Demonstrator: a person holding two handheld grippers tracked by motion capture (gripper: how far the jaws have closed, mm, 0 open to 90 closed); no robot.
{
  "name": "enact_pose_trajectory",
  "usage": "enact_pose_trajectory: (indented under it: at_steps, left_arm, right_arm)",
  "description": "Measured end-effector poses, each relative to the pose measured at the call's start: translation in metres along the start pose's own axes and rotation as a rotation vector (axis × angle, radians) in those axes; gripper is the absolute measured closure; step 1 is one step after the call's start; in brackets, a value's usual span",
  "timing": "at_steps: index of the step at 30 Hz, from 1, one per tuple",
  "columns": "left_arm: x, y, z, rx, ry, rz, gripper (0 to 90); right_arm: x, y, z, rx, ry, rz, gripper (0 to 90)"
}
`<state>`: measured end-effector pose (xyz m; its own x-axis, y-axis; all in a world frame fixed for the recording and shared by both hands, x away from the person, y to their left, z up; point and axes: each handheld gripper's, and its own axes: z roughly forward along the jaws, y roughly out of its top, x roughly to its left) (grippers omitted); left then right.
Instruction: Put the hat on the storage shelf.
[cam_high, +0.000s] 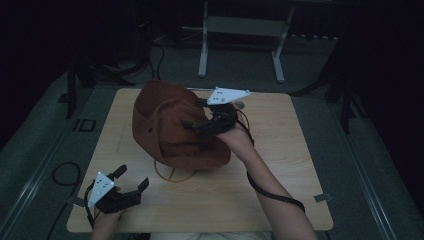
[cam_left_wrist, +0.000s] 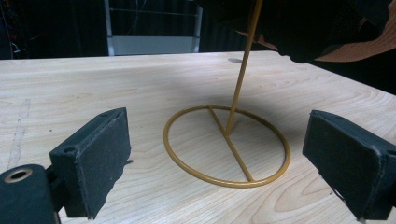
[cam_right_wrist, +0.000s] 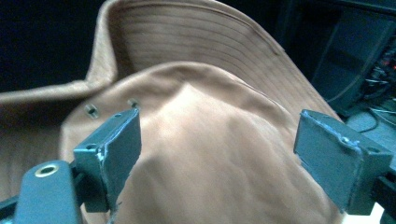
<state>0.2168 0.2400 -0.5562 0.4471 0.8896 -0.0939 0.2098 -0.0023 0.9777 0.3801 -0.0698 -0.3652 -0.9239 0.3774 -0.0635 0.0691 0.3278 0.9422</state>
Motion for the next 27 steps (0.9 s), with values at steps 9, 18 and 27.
enact_pose_trajectory:
  at_steps: [9, 18, 27]
  left_arm:
    - [-0.002, -0.004, 0.006, 0.012, 0.003, 0.031, 8.4]
    - [-0.001, -0.006, 0.009, 0.026, 0.023, 0.05, 8.4]
    - [0.001, -0.008, 0.011, 0.031, 0.036, 0.046, 8.4]
  right_arm:
    - [-0.018, -0.032, -0.027, 0.053, -0.063, 0.031, 15.0]
    - [-0.031, -0.064, -0.05, 0.06, -0.134, 0.079, 14.4]
    - [-0.039, -0.1, -0.072, 0.096, -0.201, 0.111, 14.2]
